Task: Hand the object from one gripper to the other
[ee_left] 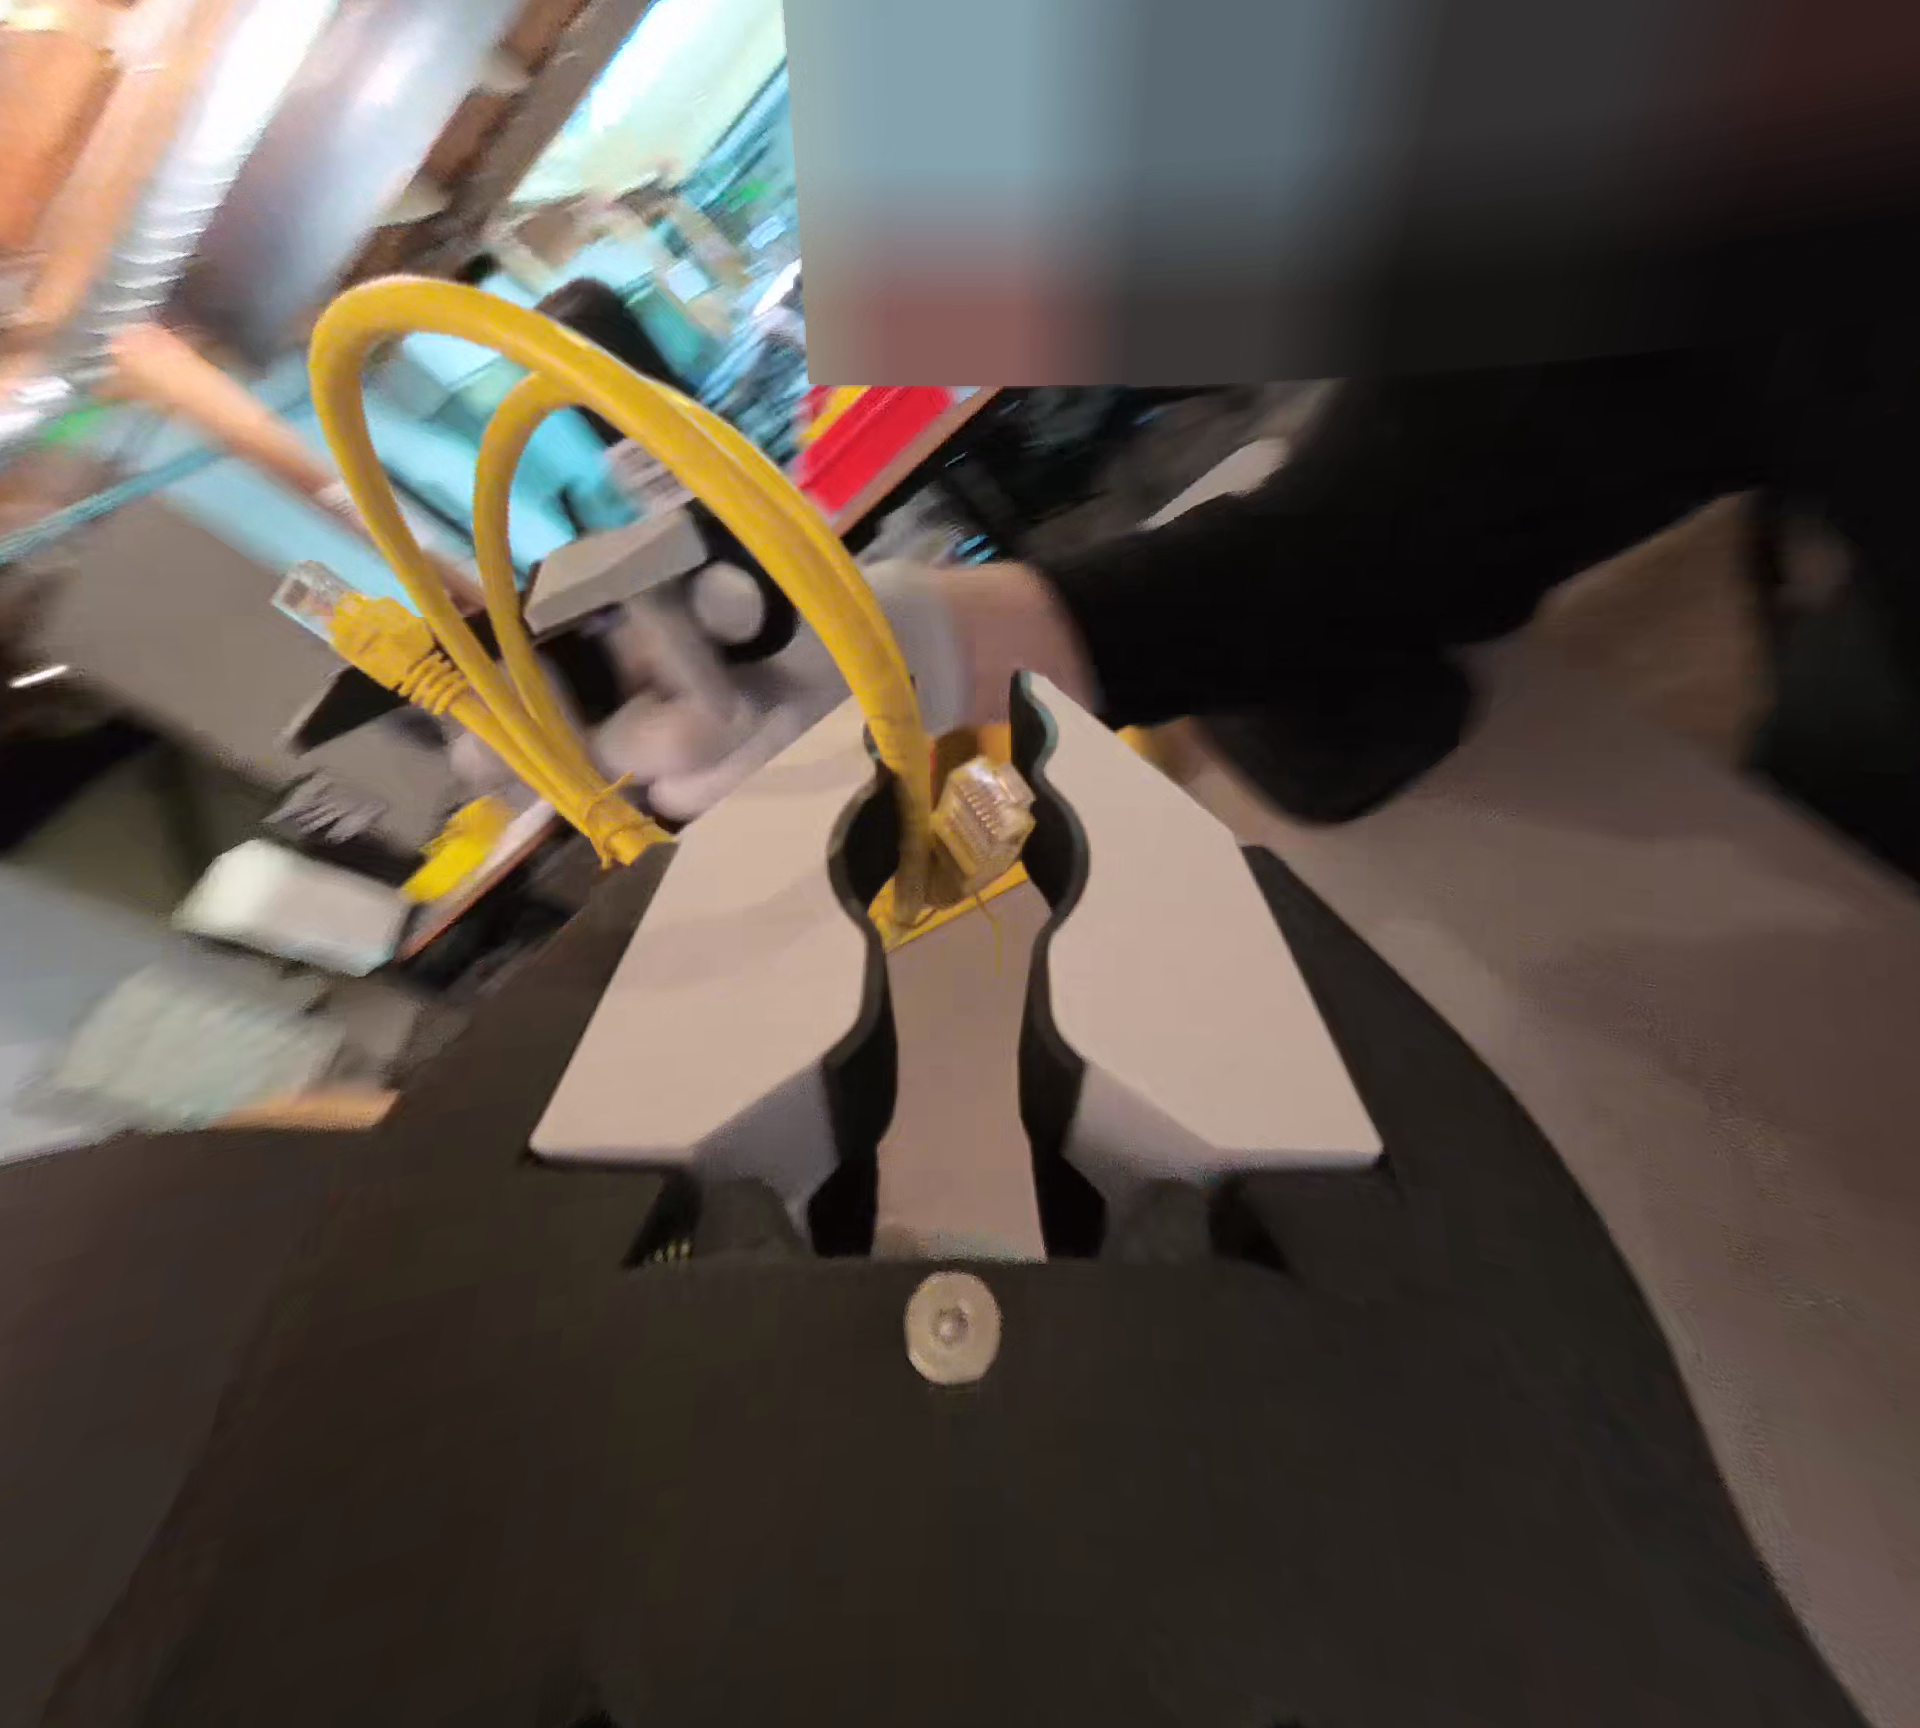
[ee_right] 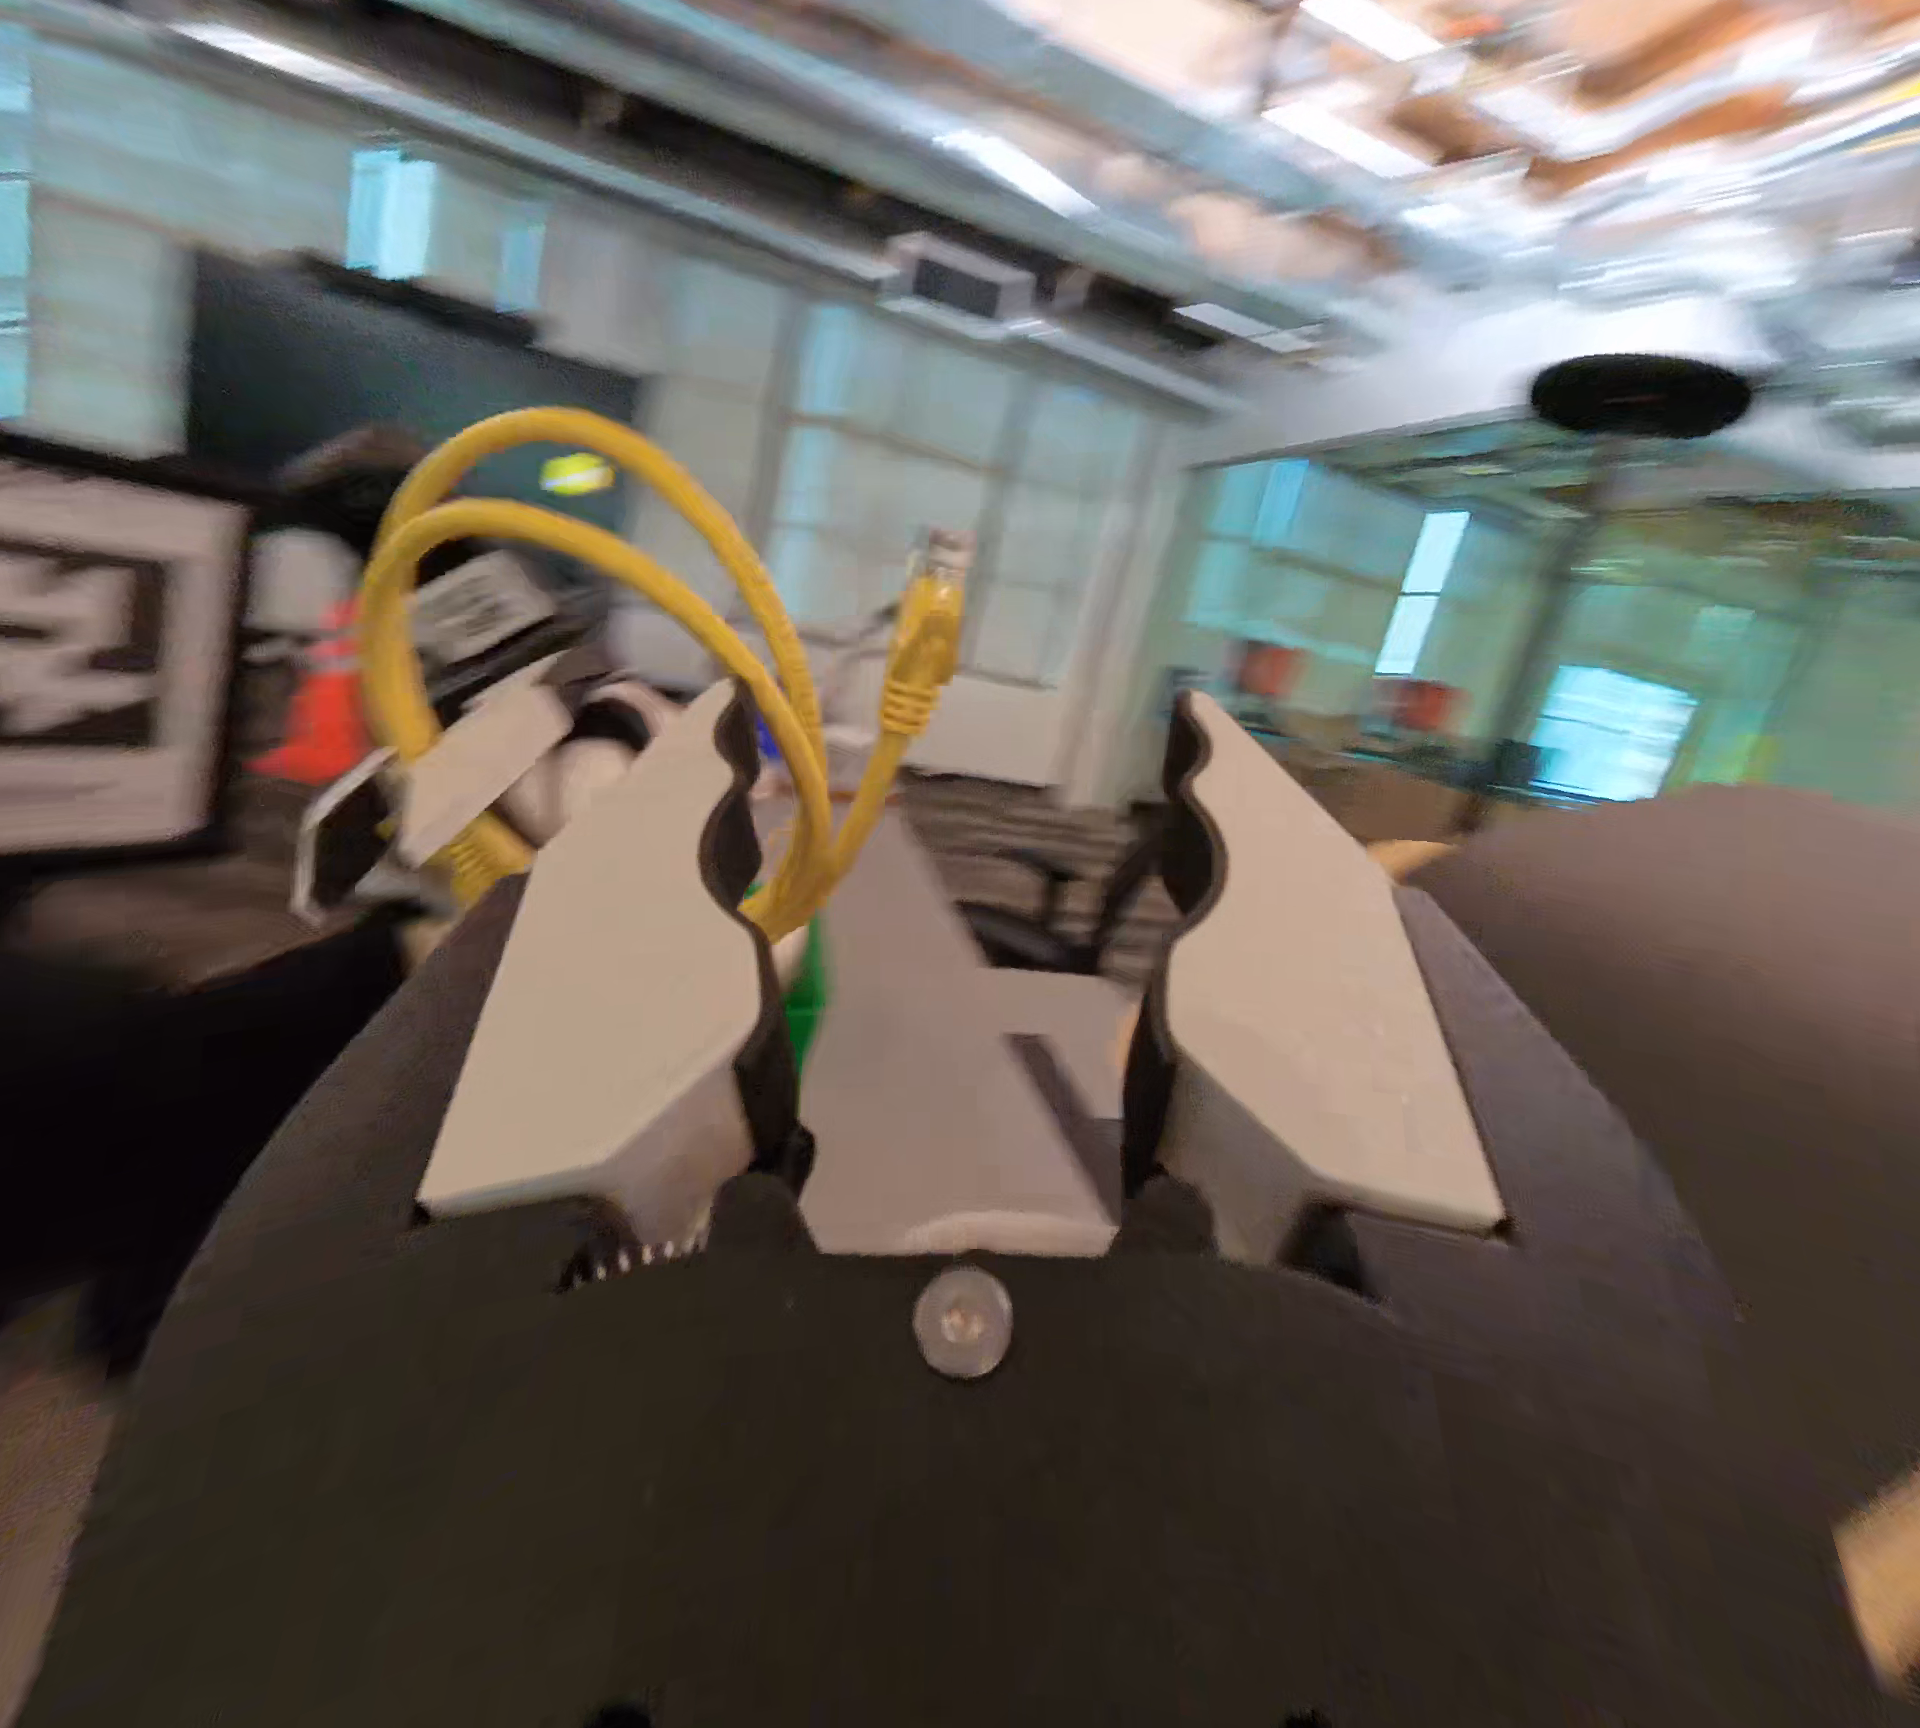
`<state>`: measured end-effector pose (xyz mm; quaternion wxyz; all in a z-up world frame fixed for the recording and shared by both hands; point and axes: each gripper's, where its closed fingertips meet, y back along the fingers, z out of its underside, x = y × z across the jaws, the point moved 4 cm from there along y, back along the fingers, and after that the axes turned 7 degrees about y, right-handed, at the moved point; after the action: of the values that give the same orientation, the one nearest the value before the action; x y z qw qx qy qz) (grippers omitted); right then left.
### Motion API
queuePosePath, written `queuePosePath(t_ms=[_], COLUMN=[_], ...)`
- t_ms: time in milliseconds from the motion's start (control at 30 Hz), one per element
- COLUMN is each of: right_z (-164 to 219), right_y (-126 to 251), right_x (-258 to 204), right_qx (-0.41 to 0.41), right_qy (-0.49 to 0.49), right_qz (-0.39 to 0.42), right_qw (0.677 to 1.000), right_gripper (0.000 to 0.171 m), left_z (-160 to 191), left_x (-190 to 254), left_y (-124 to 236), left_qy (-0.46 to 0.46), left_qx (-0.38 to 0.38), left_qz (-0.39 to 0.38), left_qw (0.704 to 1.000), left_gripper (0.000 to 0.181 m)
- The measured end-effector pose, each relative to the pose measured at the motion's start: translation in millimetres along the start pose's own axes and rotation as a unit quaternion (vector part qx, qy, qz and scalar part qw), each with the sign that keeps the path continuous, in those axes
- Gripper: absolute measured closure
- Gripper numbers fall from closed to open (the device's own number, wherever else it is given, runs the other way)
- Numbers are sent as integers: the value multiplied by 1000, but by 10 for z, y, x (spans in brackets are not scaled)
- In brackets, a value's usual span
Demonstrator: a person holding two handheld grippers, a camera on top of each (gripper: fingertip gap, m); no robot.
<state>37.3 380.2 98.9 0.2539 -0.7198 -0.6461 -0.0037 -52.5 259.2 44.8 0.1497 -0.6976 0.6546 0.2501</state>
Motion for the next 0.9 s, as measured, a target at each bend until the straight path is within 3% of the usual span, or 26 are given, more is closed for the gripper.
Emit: queuePosePath(t_ms=[67,100,167,233,300,433,500,667,800,900], right_z=[-76,-130,-207,-165,-90,85,143,231,256,223], right_y=[87,109,86,-6,-99,-272,-298,-326,-310,-259], right_x=[164,167,43,-141,-310,-348,-299,-316,-286,-227], right_qx=[17,24,27,-4,-28,-75,-77,-78,-81,-82], right_qy=[18,26,24,3,0,-7,-16,-6,1,-1], right_qz=[79,90,53,-15,-54,-2,32,35,47,55], right_qw=[997,995,998,1000,998,997,996,996,996,995], right_gripper=[113,112,113,103,107,113,122,164,167,168], left_z=[102,163,283,389,453,573,648,829,873,864], left_x=[-239,-357,-549,-759,-911,-1008,-1016,-1038,-1054,-993], left_y=[-19,-32,-49,-12,47,53,18,-68,-84,-189], left_qy=[-32,-56,-113,-176,-241,-321,-353,-365,-360,-366], left_qx=[-45,-75,-134,-197,-241,-278,-295,-314,-320,-303], left_qz=[-103,-158,-254,-361,-450,-524,-530,-524,-518,-483], left_qw=[993,983,951,895,826,739,712,702,707,735], left_gripper=[164,165,164,165,165,165,165,164,163,150])
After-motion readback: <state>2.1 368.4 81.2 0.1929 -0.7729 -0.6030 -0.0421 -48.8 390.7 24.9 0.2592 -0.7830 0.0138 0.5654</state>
